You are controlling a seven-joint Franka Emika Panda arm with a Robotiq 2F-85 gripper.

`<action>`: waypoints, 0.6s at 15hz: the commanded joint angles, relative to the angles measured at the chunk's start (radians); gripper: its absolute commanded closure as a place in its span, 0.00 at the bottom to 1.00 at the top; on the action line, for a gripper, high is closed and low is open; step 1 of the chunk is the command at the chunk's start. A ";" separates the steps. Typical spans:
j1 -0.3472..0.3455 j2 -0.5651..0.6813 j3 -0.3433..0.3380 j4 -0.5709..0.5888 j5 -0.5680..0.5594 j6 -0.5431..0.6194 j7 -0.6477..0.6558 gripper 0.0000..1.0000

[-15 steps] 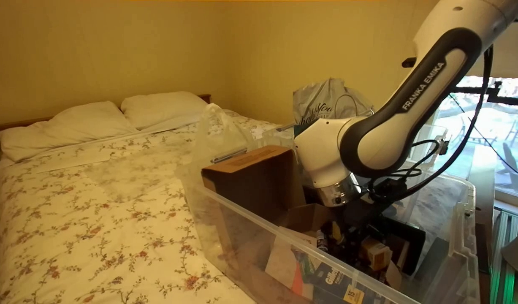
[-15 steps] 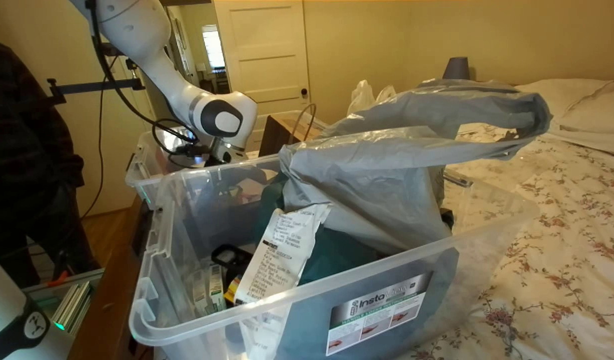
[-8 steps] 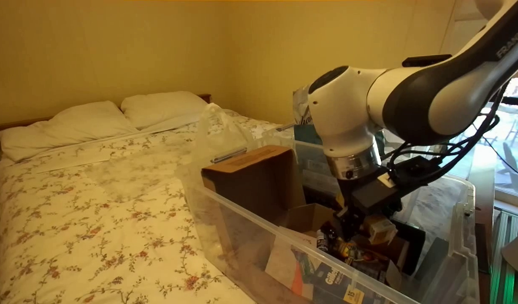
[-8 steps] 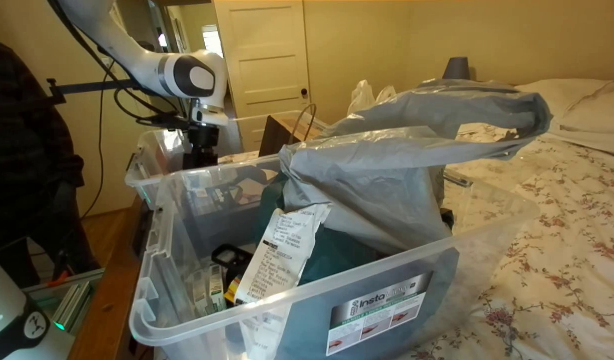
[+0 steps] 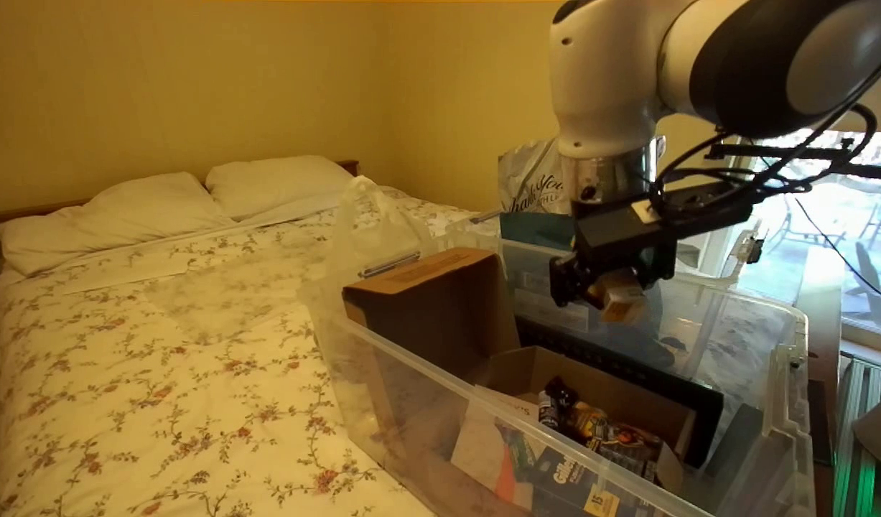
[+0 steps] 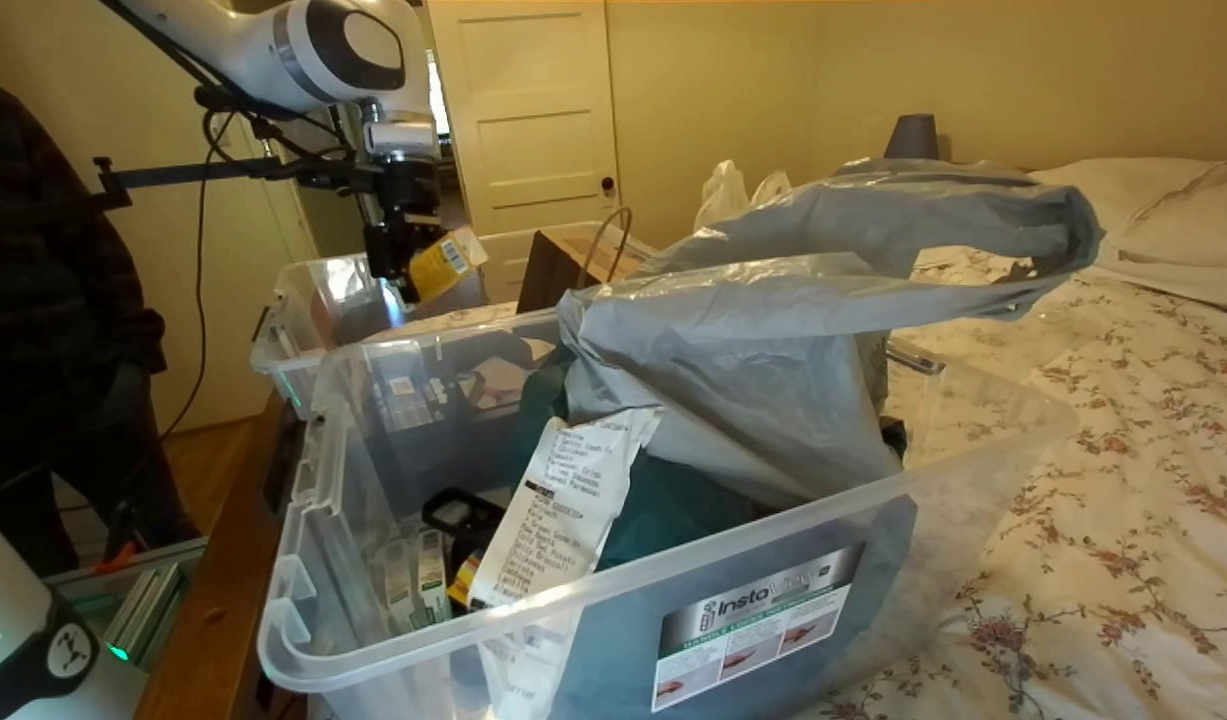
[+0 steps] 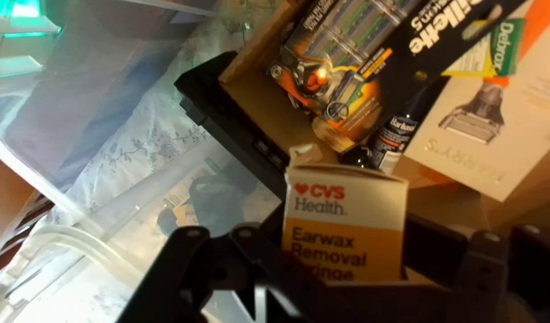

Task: Move the remote and the pink box from the left storage box to the right storage box

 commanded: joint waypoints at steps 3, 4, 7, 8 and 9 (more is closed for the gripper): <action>-0.078 -0.022 0.028 0.031 0.001 -0.054 0.006 0.54; -0.084 -0.005 0.026 0.026 0.008 -0.038 0.028 0.79; -0.133 -0.070 -0.008 -0.012 0.073 0.015 0.067 0.79; -0.156 -0.098 -0.022 -0.028 0.081 0.008 0.066 0.79; -0.176 -0.117 -0.033 -0.040 0.084 0.006 0.074 0.79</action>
